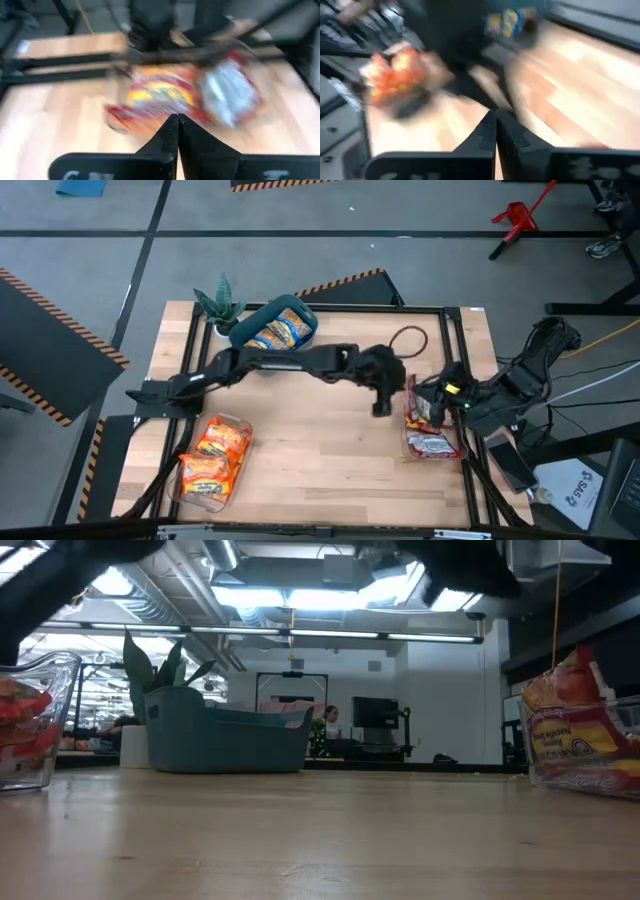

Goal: Sort Maruchan noodles
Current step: Adjust the red noodle pack

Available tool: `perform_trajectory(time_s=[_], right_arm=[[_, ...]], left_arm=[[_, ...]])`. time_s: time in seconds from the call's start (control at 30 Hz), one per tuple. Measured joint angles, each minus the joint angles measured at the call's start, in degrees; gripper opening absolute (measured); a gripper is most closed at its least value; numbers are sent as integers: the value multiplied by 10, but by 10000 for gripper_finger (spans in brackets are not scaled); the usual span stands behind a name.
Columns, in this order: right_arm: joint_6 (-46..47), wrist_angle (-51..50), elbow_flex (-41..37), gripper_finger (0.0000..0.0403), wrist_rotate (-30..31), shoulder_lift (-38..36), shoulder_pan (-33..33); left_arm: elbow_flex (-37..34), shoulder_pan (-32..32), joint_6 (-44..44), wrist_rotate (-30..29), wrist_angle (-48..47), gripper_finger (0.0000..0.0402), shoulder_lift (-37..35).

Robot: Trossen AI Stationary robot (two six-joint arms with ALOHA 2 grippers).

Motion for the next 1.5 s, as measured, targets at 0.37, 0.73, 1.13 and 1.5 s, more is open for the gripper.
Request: perform_trajectory(time_s=[0.37, 0.73, 1.13, 1.5], right_arm=[[188, -205, -12, 0, -150, 105, -20], [134, -134, -12, 107, -203, 218, -26], [237, -68, -12, 240, -156, 260, -37], [239, -89, -8, 197, -222, 326, -93]], left_arm=[[-1, -137, 27, -73, -217, 0, -126], [-1, -284, -3, -300, -258, 0, -202], [-7, -350, -38, -384, -302, 0, -214], [-8, -366, -55, -388, -328, 0, -213]])
